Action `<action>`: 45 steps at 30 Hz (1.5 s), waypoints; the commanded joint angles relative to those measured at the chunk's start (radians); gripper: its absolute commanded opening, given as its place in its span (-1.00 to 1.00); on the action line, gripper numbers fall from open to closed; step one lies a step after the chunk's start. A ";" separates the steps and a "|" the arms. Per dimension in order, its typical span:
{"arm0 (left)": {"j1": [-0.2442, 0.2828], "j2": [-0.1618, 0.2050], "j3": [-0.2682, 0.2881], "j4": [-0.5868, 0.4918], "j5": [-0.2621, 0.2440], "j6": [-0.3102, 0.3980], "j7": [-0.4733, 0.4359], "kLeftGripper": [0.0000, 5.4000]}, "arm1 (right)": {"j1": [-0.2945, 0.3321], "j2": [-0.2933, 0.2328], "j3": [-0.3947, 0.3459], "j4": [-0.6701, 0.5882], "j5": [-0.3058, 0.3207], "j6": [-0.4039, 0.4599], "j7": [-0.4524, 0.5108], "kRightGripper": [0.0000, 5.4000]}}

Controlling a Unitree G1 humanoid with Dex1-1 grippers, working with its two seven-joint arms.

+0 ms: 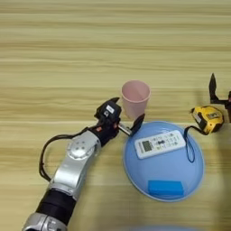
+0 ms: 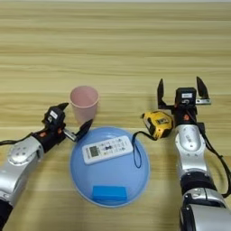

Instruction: Move the objects on the table

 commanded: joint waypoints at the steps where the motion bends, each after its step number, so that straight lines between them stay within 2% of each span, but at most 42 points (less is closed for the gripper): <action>1: -0.042 -0.008 -0.006 0.050 0.024 -0.018 -0.003 1.00 | -0.012 0.000 0.005 -0.009 -0.007 0.000 -0.007 1.00; 3: -0.067 -0.007 -0.013 0.082 0.053 -0.040 0.014 1.00 | -0.011 0.001 0.008 -0.011 -0.010 -0.001 -0.009 1.00; 13: -0.176 -0.045 -0.024 0.236 0.091 -0.086 0.019 1.00 | -0.005 0.002 0.018 -0.019 -0.017 -0.004 -0.011 1.00; 22: -0.246 -0.073 -0.012 0.332 0.097 -0.127 0.016 0.96 | 0.000 0.003 0.020 -0.025 -0.020 -0.006 -0.015 1.00; 29: -0.260 -0.078 0.011 0.362 0.094 -0.153 0.020 0.65 | 0.001 0.002 0.024 -0.029 -0.021 -0.007 -0.018 1.00; 35: -0.257 -0.078 0.020 0.368 0.097 -0.164 0.017 0.60 | 0.003 0.001 0.024 -0.030 -0.021 -0.008 -0.019 1.00; 40: -0.242 -0.068 0.030 0.331 0.088 -0.162 0.009 0.60 | 0.002 0.001 0.025 -0.030 -0.021 -0.009 -0.020 1.00; 45: -0.189 -0.043 0.042 0.210 0.066 -0.131 -0.011 0.60 | 0.003 0.001 0.026 -0.032 -0.022 -0.009 -0.020 1.00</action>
